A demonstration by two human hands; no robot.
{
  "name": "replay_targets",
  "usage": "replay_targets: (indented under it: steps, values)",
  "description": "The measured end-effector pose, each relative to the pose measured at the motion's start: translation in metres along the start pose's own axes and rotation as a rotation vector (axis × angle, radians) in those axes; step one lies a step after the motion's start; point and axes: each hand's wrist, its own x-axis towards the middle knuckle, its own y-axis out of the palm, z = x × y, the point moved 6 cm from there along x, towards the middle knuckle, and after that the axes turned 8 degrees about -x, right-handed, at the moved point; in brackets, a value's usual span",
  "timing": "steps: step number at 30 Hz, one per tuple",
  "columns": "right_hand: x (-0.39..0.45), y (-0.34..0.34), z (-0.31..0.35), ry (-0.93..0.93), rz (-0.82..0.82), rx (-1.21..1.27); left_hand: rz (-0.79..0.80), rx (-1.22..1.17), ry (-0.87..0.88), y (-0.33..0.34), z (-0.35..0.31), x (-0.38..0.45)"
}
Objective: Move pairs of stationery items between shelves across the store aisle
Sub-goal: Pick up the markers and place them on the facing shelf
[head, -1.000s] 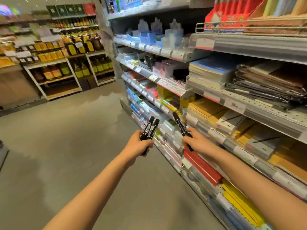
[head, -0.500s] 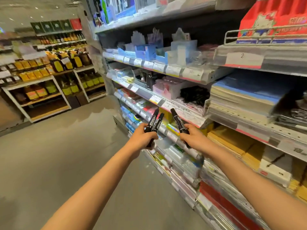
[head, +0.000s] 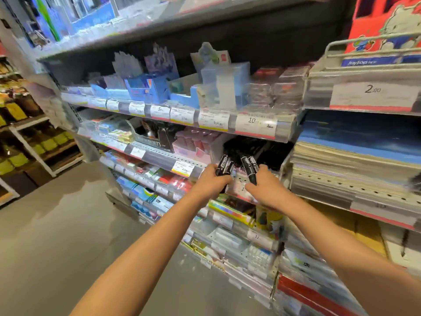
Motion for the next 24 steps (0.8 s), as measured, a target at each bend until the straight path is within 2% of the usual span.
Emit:
replay_targets:
  steps: [6,9,19,24]
  values:
    - [0.041,-0.005,-0.002,0.267,-0.077,-0.036,0.133,0.136,0.045,0.023,-0.018,0.071]
    - [0.059,-0.013,0.002,0.325,-0.087,-0.159,0.224,0.162,0.080,0.039,-0.025,0.095]
    - [0.090,-0.021,-0.003,0.471,-0.165,-0.387,0.348,0.694,0.476,0.071,-0.041,0.130]
    - [0.090,-0.026,-0.004,0.482,-0.257,-0.306,0.436,0.516,0.460,0.071,-0.044,0.132]
